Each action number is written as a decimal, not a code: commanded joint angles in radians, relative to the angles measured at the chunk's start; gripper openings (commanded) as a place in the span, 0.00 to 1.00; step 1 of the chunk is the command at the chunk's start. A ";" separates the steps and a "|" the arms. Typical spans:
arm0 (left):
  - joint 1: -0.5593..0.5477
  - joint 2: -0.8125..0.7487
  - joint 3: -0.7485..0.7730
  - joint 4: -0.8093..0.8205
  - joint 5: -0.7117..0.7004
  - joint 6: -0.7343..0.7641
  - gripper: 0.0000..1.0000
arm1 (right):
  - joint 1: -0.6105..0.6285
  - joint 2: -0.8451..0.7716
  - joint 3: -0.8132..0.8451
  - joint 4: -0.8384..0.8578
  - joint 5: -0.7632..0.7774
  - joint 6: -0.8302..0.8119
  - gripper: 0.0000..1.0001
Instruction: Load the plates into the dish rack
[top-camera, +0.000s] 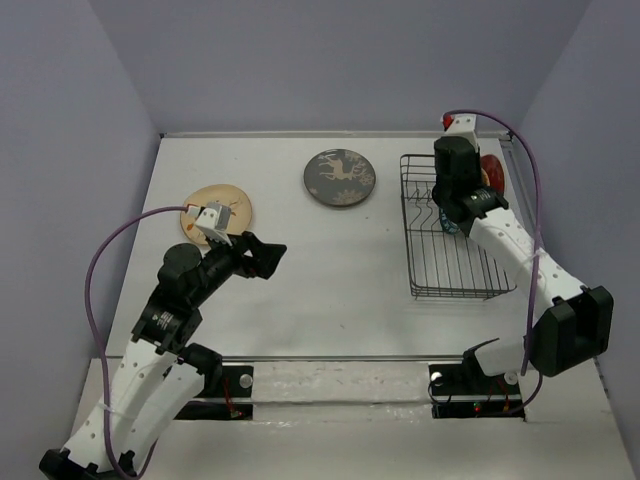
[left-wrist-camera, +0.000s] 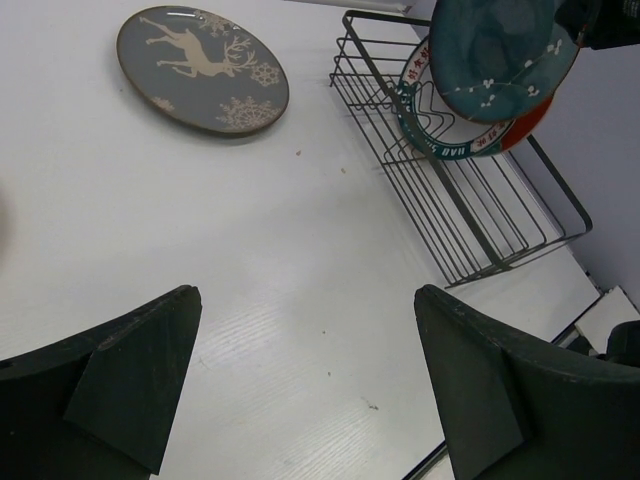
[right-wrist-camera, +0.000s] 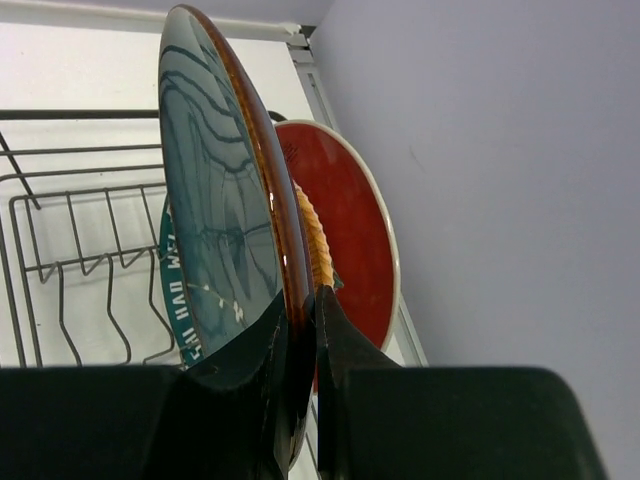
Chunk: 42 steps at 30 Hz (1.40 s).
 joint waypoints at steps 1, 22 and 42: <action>-0.007 -0.007 -0.004 0.021 -0.005 0.020 0.99 | -0.027 -0.003 -0.003 0.156 0.014 0.019 0.07; -0.005 0.181 0.018 0.008 -0.099 -0.001 0.99 | -0.047 0.026 -0.153 0.053 -0.124 0.375 0.80; -0.043 0.777 0.123 0.482 -0.301 -0.405 0.95 | -0.047 -0.595 -0.369 0.122 -0.619 0.507 1.00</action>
